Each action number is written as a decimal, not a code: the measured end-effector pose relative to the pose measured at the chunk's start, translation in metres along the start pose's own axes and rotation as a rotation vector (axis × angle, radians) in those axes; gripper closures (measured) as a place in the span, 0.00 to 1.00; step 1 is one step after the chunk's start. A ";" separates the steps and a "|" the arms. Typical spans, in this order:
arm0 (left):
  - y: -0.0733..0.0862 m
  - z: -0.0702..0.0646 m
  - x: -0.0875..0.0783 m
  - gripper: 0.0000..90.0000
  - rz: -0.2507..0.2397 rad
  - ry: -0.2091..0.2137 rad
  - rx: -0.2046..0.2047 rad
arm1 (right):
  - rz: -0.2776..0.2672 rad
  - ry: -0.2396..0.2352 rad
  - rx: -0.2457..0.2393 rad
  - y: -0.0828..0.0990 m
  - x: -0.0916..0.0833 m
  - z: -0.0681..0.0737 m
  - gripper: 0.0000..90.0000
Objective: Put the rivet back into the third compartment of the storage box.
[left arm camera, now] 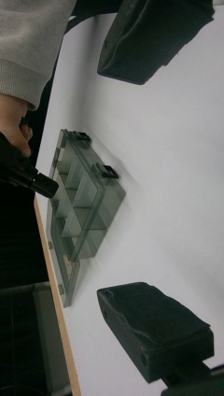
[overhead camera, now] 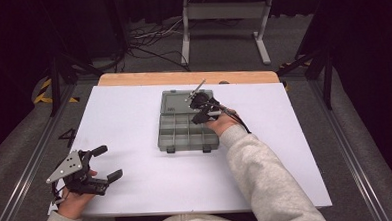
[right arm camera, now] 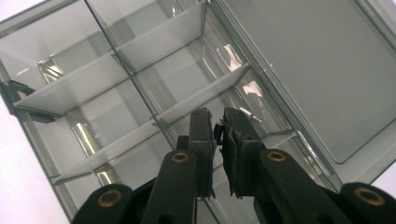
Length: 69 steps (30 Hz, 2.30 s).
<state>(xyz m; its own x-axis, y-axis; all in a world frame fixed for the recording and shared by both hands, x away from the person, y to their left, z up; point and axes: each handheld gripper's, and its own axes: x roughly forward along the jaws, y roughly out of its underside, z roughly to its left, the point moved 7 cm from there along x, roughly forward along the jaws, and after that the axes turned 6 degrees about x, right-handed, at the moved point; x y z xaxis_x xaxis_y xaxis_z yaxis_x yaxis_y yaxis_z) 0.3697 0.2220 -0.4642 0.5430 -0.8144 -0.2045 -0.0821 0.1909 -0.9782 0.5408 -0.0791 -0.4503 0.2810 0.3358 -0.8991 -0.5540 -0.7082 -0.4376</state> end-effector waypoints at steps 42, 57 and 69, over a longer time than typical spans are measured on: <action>-0.002 -0.002 -0.002 0.00 -0.012 0.002 -0.005 | -0.663 0.047 0.033 0.129 -0.136 0.005 0.05; -0.006 -0.003 -0.006 0.00 -0.042 0.001 0.001 | -0.876 0.027 0.042 0.187 -0.136 0.016 0.00; -0.009 -0.003 -0.009 0.00 -0.080 -0.002 -0.003 | -0.914 0.059 0.101 0.223 -0.117 0.014 0.00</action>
<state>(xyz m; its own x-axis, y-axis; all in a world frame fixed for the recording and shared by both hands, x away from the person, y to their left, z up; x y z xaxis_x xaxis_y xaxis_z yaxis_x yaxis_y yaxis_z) 0.3635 0.2260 -0.4539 0.5497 -0.8259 -0.1252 -0.0406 0.1232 -0.9915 0.3736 -0.2672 -0.4429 0.6806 0.7042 -0.2022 -0.1618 -0.1248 -0.9789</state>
